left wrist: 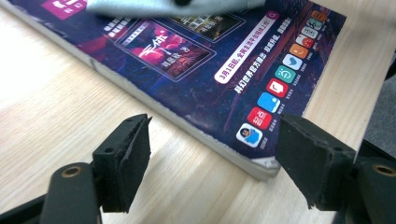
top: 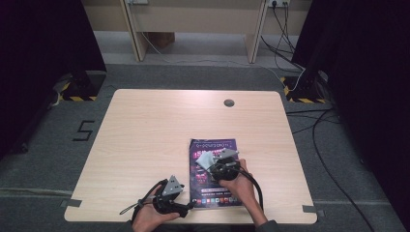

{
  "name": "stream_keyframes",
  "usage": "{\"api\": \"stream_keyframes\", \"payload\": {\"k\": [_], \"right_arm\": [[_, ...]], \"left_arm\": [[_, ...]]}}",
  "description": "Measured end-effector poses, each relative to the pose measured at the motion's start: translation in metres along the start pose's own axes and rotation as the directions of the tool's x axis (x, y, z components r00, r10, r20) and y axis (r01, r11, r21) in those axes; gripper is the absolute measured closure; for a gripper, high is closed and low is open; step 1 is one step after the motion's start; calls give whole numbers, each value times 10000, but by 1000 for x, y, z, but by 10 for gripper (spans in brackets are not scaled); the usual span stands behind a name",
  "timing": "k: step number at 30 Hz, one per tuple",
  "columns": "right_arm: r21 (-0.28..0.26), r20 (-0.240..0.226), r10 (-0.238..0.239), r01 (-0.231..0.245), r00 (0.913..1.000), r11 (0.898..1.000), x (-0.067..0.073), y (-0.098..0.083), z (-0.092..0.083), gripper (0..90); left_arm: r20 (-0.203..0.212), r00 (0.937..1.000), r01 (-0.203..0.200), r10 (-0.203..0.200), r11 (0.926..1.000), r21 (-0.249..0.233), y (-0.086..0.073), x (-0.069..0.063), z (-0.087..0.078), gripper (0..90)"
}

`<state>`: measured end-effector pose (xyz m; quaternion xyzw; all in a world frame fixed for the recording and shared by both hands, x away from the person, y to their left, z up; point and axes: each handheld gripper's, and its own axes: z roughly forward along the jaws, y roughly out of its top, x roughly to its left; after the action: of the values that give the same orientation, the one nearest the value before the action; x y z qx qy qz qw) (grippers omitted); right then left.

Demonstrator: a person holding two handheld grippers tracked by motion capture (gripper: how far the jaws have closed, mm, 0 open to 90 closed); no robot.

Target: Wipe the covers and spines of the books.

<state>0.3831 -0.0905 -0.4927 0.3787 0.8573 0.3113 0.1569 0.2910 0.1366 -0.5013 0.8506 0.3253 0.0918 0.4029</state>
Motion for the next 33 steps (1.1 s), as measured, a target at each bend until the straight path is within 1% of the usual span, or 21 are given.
{"api": "stream_keyframes", "payload": {"k": [1,2,5,7,8,10,12,13,15,16,18,20,21,22,25,27,28,29,31,33], "right_arm": [[-11,-226,19,-19,9997,10000,5,2,2,586],[-34,-352,-105,104,9993,9999,10,3,3,586],[-72,-585,-518,514,9969,9986,27,7,6,586],[-104,-681,-720,715,9951,9974,31,8,7,585],[-79,-665,-692,689,9954,9976,32,8,7,584],[-154,-747,-674,664,9949,9977,30,7,7,559],[-148,-855,-472,461,9952,9988,26,6,7,546],[-139,-778,-482,472,9958,9988,24,6,7,547],[-105,-338,-531,528,9980,9985,18,5,5,547],[-80,-203,-519,517,9984,9986,14,5,5,547],[-73,141,-320,321,9994,9995,3,3,3,547],[-56,554,-166,169,9983,9998,-8,1,1,547],[-31,803,-27,30,9968,10000,-16,-1,0,547],[-70,998,11,-4,9950,10000,-24,-2,-1,548],[-177,1669,480,-457,9848,9988,-46,-8,-4,550],[-270,1795,840,-804,9802,9964,-56,-10,-5,550],[-291,1873,988,-951,9773,9950,-59,-11,-5,551],[-318,1907,1025,-982,9763,9947,-60,-10,-5,557],[-265,2046,748,-708,9760,9971,-57,-8,-3,573],[-167,2229,614,-592,9729,9981,-53,-6,-2,587]], "left_arm": [[-7,10000,62,-62,10000,-20,-1,1,-2,252],[-8,9999,161,-161,9998,-65,-3,2,-4,252],[-26,9996,285,-285,9995,-123,-6,4,-11,249],[-49,9994,352,-352,9993,-148,-8,6,-14,248],[-97,9991,419,-421,9989,-187,-9,7,-17,248],[-153,9986,503,-506,9985,-193,-11,9,-18,248],[-166,9982,571,-575,9981,-210,-11,11,-18,248],[-179,9982,571,-574,9982,-172,-11,11,-18,248],[-158,9985,521,-523,9986,-108,-11,11,-17,247],[-132,9986,502,-504,9987,-113,-11,10,-17,247],[-123,9987,502,-503,9987,-100,-11,9,-16,247],[-97,9988,470,-471,9989,-32,-11,9,-15,247],[-107,9988,471,-471,9989,-5,-12,9,-15,247],[-112,9988,484,-484,9988,-18,-12,9,-15,247],[-106,9988,481,-482,9988,-31,-11,10,-15,247],[-138,9986,513,-514,9987,-21,-11,10,-15,247],[-144,9986,500,-499,9988,2,-11,10,-14,247],[-151,9988,474,-474,9989,39,-11,10,-14,247],[-169,9990,421,-419,9991,92,-11,11,-12,247],[-168,9988,452,-450,9989,116,-12,11,-11,247]]}}
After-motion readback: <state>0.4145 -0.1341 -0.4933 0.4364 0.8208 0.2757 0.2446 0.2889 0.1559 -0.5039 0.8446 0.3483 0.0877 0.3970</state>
